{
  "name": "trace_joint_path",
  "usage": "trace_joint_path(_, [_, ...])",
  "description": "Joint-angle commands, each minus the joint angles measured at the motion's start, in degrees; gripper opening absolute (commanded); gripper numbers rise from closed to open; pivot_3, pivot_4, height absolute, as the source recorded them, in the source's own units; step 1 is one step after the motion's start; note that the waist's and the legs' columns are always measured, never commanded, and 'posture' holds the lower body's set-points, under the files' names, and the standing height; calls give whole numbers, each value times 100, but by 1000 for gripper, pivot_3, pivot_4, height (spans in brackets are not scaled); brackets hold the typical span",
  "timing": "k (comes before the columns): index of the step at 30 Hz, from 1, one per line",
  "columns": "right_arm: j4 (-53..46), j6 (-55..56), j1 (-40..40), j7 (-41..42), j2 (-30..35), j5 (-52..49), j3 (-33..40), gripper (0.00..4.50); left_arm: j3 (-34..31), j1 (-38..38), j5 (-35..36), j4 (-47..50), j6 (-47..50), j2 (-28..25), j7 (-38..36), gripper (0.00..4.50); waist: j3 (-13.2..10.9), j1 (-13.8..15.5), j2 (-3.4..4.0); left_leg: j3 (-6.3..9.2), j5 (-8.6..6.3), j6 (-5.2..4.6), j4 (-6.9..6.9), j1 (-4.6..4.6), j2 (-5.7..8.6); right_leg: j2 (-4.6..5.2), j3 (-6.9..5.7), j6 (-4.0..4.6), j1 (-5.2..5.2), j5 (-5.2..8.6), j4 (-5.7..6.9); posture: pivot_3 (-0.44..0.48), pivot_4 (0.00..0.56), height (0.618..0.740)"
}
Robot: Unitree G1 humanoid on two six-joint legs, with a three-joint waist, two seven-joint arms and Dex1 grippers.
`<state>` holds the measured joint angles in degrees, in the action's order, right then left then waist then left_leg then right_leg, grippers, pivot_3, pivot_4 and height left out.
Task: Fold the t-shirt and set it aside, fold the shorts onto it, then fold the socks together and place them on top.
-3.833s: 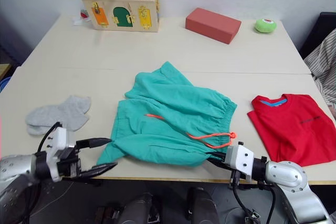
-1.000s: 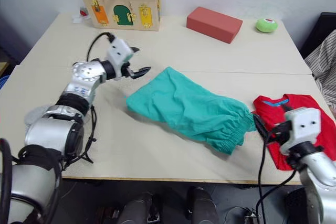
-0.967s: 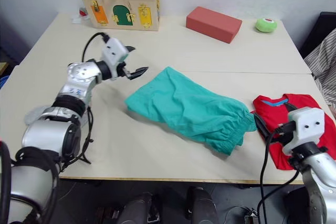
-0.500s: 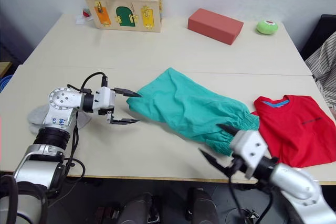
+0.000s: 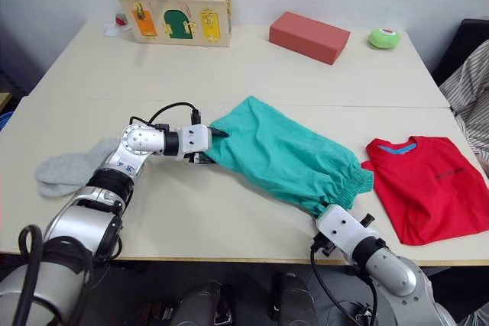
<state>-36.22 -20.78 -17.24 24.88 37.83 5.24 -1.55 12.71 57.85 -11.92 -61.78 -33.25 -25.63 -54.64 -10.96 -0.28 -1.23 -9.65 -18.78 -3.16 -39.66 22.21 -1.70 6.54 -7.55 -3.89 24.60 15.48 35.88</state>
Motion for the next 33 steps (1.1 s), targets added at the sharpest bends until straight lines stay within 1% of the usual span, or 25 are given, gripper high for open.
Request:
trace_joint_path(1, [94, 305, 295, 306, 186, -75, 189, 0, -163, -484, 498, 267, 278, -163, -906, 1697, 4, -22, 7, -2, 0, 0, 0, -1, -1, -1, -2, 1, 0, 0, 1, 0, 150, 740])
trace_joint_path(2, [187, 408, 381, 377, 233, -83, 210, 0, -245, -699, 693, 514, 379, -238, -1133, 1322, 6, -50, 10, -7, -1, 2, 0, -6, -3, 0, -2, 1, 0, 1, 3, 0, 150, 740])
trace_joint_path(4, [381, 605, 481, 516, 292, -134, 258, 0, -325, -1065, 845, 1017, 524, -423, -1241, 712, 7, -82, 8, -3, -3, 5, 0, -9, -7, 4, 4, 9, -1, 6, 7, 0, 150, 740])
trace_joint_path(6, [712, 922, 670, 761, 407, -260, 321, 0, -489, -1607, 1076, 1780, 811, -730, -1302, 69, 8, -118, 7, 3, -2, 11, 0, -9, -10, 3, 0, 14, -2, 8, 9, 0, 150, 740])
trace_joint_path(7, [823, 1045, 720, 851, 435, -308, 351, 0, -536, -1794, 1162, 2085, 961, -821, -1301, 26, 10, -148, 9, 2, -2, 13, 0, -10, -11, 3, 2, 14, -2, 8, 8, 0, 150, 740])
trace_joint_path(9, [1292, 1379, 1059, 1087, 538, -443, 411, 0, -827, -2564, 1498, 3292, 1625, -1138, -1178, 26, 10, -185, 10, -2, -3, 13, 3, -16, -12, 2, 9, 14, -3, 8, 10, 0, 150, 740])
trace_joint_path(11, [1661, 1659, 1308, 1268, 618, -517, 433, 0, -1063, -3219, 1734, 4370, 2244, -1345, -966, 26, 10, -211, 10, -5, -4, 17, 4, -21, -16, 1, 14, 15, -4, 9, 10, 0, 150, 740])
trace_joint_path(14, [2227, 2247, 1681, 1735, 694, -739, 336, 0, -1456, -4272, 1939, 5978, 3044, -1534, -506, 26, 10, -161, 14, -3, -4, 19, 5, -21, -15, 4, 16, 17, -4, 10, 10, 0, 150, 740])
trace_joint_path(16, [2532, 2584, 1857, 2151, 695, -1013, 241, 0, -1697, -4913, 1971, 6823, 3453, -1581, -191, 26, 10, -127, 14, -2, -5, 19, 5, -21, -15, 6, 18, 17, -6, 10, 8, 0, 150, 740])
trace_joint_path(18, [2760, 2777, 1939, 2351, 648, -1171, 239, 0, -1864, -5304, 1904, 7293, 3681, -1523, 179, 26, 10, -71, 15, 4, -5, 19, 5, -21, -11, 10, 16, 17, -10, 10, 6, 0, 150, 740])
trace_joint_path(21, [2942, 2702, 1928, 2502, 565, -1389, 282, 0, -1930, -5662, 1916, 7629, 3870, -1443, 449, 26, 10, 7, 15, 8, -6, 19, 4, -22, -8, 14, 16, 17, -12, 10, 6, 0, 150, 740])
trace_joint_path(23, [3030, 2648, 1888, 2483, 491, -1495, 358, 0, -1927, -5732, 2037, 7718, 3936, -1395, 502, 26, 10, 21, 16, 8, -7, 21, 4, -23, -9, 16, 16, 17, -12, 10, 7, 0, 150, 740])
trace_joint_path(25, [3100, 2498, 1832, 2526, 371, -1765, 441, 0, -1885, -5781, 2286, 7801, 4158, -1394, 361, 26, 11, 16, 16, 8, -8, 23, 5, -22, -10, 16, 16, 18, -11, 10, 7, 0, 150, 740])
trace_joint_path(27, [3246, 2609, 1779, 2429, 388, -1652, 506, 565, -1891, -5815, 2475, 7867, 4202, -1373, 285, 0, 13, 10, 20, 8, -10, 27, 5, -22, -12, 16, 15, 19, -9, 11, 8, 0, 150, 740])
trace_joint_path(29, [3296, 2963, 1535, 2652, 525, -1637, 521, 1090, -2030, -5932, 2843, 8030, 4316, -1292, 251, 450, 14, 13, 23, 8, -11, 29, 6, -22, -12, 16, 14, 21, -8, 12, 7, 0, 150, 740])
trace_joint_path(30, [3071, 2950, 1303, 2828, 510, -2031, 719, 1406, -2199, -5995, 3081, 8114, 4363, -1304, 186, 615, 15, 24, 24, 8, -12, 29, 7, -22, -12, 16, 14, 21, -9, 12, 6, 0, 150, 740])
trace_joint_path(31, [2675, 2584, 1018, 3068, 515, -2764, 990, 1679, -2412, -6072, 3501, 8241, 4520, -1409, -53, 854, 15, 38, 23, 9, -12, 29, 8, -22, -11, 16, 13, 23, -9, 13, 6, 0, 150, 740])
trace_joint_path(32, [2384, 2285, 824, 3216, 513, -3292, 1189, 2032, -2559, -6125, 3790, 8325, 4630, -1499, -226, 1156, 15, 37, 24, 14, -13, 31, 11, -20, -12, 16, 9, 27, -9, 15, 4, 0, 150, 740])
trace_joint_path(33, [2105, 1918, 651, 3289, 547, -3779, 1399, 2353, -2761, -6198, 4433, 8509, 4945, -1598, -502, 1453, 15, 32, 24, 16, -13, 32, 15, -21, -14, 15, 8, 30, -10, 17, 3, 0, 150, 740])
